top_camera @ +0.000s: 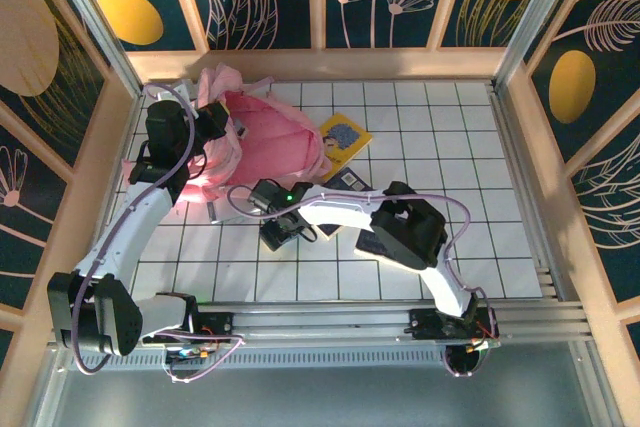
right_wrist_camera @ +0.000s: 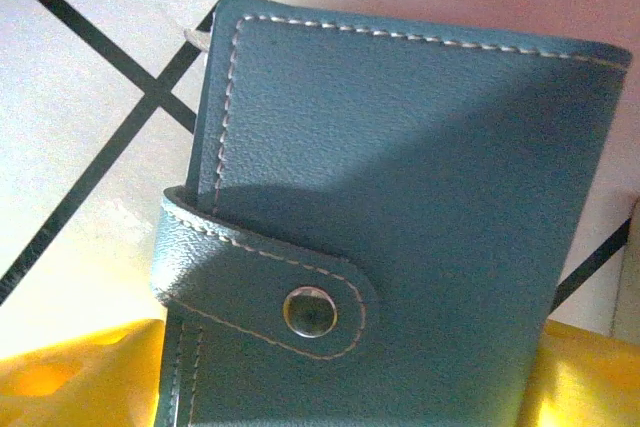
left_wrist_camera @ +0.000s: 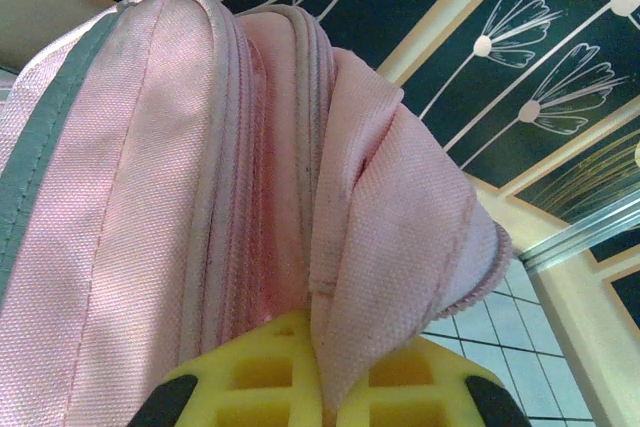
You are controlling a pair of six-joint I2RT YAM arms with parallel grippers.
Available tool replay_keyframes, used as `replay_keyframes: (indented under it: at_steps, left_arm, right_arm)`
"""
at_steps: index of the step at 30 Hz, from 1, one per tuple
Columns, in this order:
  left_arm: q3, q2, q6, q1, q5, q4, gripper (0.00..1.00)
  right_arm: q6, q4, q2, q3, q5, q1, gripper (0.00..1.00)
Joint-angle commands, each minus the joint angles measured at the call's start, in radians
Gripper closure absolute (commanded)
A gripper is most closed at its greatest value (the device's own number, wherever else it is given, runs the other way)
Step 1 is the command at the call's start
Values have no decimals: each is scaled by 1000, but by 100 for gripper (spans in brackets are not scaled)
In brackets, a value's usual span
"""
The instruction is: Pack the student bag
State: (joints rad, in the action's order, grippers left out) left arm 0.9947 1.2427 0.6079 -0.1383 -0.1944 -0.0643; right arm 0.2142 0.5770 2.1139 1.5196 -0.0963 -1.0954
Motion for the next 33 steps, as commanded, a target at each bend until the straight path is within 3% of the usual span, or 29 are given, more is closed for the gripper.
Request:
replay_keyframes:
  at_steps: [1,7,15,22,27,33]
  left_arm:
    - [16,-13,7,5,-8,-118,100]
    - [28,-6,10,5,-39,-120,100]
    - [82,14,-7,4,-172,-101,100]
    - [115,-4,-18,-7,-239,-62,100]
    - [150,-29,-17,-11,-276,-9,100]
    - [206,-32,1,-13,-367,40,100]
  right_arm:
    - [16,31,-33,-74,-12,18,22]
    - [41,1,-163,-185,-7,18,28]
    - [58,-83,-430,-298,47,19,30]
    - [37,-186,-617,-327,196,79,31]
    - [48,-232,-630,-291,246,193,33]
    - [11,-200,-443,-116,206,259,32]
